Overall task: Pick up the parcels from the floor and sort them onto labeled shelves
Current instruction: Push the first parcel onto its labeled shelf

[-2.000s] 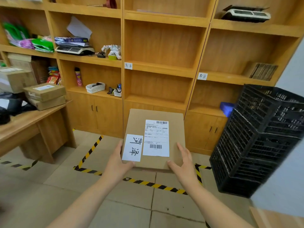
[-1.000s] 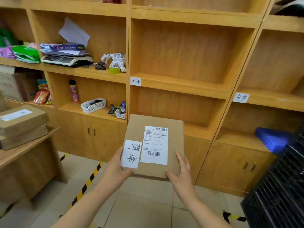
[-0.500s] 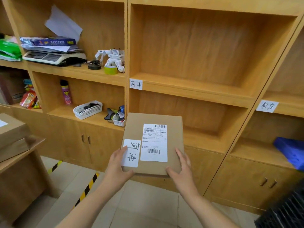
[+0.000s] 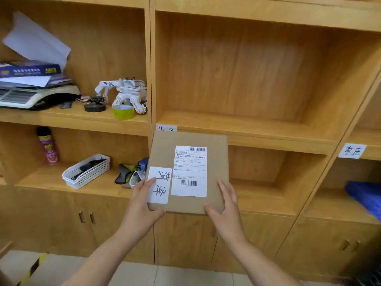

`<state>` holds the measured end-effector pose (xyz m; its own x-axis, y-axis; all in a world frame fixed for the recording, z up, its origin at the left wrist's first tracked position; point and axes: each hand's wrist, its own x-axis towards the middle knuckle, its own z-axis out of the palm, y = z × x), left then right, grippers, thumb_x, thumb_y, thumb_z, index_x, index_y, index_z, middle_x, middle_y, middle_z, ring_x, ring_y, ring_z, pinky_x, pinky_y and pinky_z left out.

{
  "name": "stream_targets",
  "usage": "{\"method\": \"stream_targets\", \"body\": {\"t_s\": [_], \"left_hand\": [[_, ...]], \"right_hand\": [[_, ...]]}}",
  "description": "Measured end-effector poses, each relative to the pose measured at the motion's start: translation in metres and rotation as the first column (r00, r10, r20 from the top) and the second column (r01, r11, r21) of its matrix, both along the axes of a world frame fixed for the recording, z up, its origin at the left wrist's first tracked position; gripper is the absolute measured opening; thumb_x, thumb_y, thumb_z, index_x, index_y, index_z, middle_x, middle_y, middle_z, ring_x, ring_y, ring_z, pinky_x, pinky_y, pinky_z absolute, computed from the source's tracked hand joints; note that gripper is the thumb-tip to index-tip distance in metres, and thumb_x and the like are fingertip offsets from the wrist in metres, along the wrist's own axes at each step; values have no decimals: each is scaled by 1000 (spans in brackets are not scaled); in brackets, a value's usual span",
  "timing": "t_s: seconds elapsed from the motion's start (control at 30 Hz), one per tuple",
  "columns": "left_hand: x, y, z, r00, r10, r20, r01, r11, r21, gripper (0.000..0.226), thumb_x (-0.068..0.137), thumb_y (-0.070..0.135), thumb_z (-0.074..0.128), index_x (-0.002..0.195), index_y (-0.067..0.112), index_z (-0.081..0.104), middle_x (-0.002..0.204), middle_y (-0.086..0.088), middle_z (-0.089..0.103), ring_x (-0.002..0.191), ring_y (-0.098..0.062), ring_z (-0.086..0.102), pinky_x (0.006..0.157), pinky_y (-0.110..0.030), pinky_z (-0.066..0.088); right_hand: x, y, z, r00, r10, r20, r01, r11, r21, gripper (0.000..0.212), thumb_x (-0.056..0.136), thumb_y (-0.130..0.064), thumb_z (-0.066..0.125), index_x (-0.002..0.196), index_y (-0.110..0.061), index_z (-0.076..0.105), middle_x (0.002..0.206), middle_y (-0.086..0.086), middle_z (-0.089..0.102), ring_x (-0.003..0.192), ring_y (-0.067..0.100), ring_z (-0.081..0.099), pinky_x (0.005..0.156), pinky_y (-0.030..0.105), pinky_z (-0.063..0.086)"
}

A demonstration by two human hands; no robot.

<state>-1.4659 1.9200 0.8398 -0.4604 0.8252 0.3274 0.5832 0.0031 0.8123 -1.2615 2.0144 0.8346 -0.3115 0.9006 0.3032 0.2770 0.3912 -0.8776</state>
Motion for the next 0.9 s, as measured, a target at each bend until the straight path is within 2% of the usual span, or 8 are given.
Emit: {"method": "stream_targets", "body": {"t_s": [0.17, 0.3, 0.37, 0.47, 0.53, 0.67, 0.8, 0.9], "left_hand": [[-33, 45, 11, 1000, -10, 7, 9, 998, 55, 81, 70, 5, 75, 136, 32, 35, 149, -2, 20, 135, -10, 20, 99, -21, 23], [-49, 86, 26, 1000, -6, -6, 7, 994, 105, 82, 71, 7, 75, 136, 35, 34, 151, 1, 16, 126, 1, 19, 100, -22, 27], [-57, 107, 33, 1000, 8, -29, -5, 993, 120, 83, 71, 8, 75, 137, 35, 33, 151, 2, 15, 125, 1, 19, 103, -28, 32], [-68, 138, 40, 992, 61, -111, -49, 993, 107, 89, 69, 12, 77, 140, 34, 28, 153, 2, 11, 136, -7, 16, 108, -28, 26], [-74, 158, 46, 984, 80, -158, -64, 993, 99, 93, 68, 15, 78, 142, 35, 25, 155, 6, 4, 140, -10, 10, 112, -34, 26], [-79, 195, 60, 953, 162, -257, -136, 984, 114, 93, 70, 20, 77, 143, 37, 21, 156, 10, -9, 142, -15, 1, 111, -37, 20], [-84, 227, 68, 922, 212, -324, -173, 974, 148, 83, 70, 22, 78, 139, 33, 33, 156, 2, 5, 138, -16, 1, 110, -42, 16], [-92, 245, 67, 902, 224, -370, -167, 969, 180, 73, 68, 21, 79, 133, 28, 45, 152, -1, 21, 137, -21, 7, 108, -39, 16]], "right_hand": [[-25, 41, 13, 1000, 1, 26, -3, 998, 67, 86, 70, -20, 76, 130, -57, 26, 151, -16, 13, 131, 2, 30, 104, 21, 31], [-41, 84, 24, 994, 6, 111, -24, 986, 165, 97, 67, -27, 79, 135, -57, 17, 151, -21, -2, 132, -4, 22, 102, 16, 26], [-51, 109, 30, 990, 0, 142, -32, 974, 222, 100, 65, -29, 79, 138, -55, 15, 153, -18, -6, 136, 0, 19, 104, 19, 26], [-63, 146, 38, 983, -20, 180, -34, 955, 293, 102, 63, -33, 79, 137, -57, 13, 153, -18, -10, 139, 9, 21, 107, 29, 33], [-70, 169, 45, 980, -36, 197, -32, 943, 332, 101, 63, -35, 78, 136, -58, 13, 153, -18, -11, 139, 14, 25, 106, 35, 38], [-85, 212, 58, 965, -92, 246, -19, 909, 416, 95, 64, -39, 76, 138, -50, 18, 157, -3, -3, 138, 26, 29, 107, 37, 35], [-98, 246, 68, 961, -122, 250, -9, 883, 469, 92, 63, -43, 76, 140, -42, 26, 157, 6, 9, 139, 29, 27, 110, 40, 31], [-103, 265, 72, 957, -125, 261, -12, 883, 468, 89, 64, -45, 77, 140, -39, 32, 156, 8, 15, 139, 28, 28, 110, 41, 31]]}}
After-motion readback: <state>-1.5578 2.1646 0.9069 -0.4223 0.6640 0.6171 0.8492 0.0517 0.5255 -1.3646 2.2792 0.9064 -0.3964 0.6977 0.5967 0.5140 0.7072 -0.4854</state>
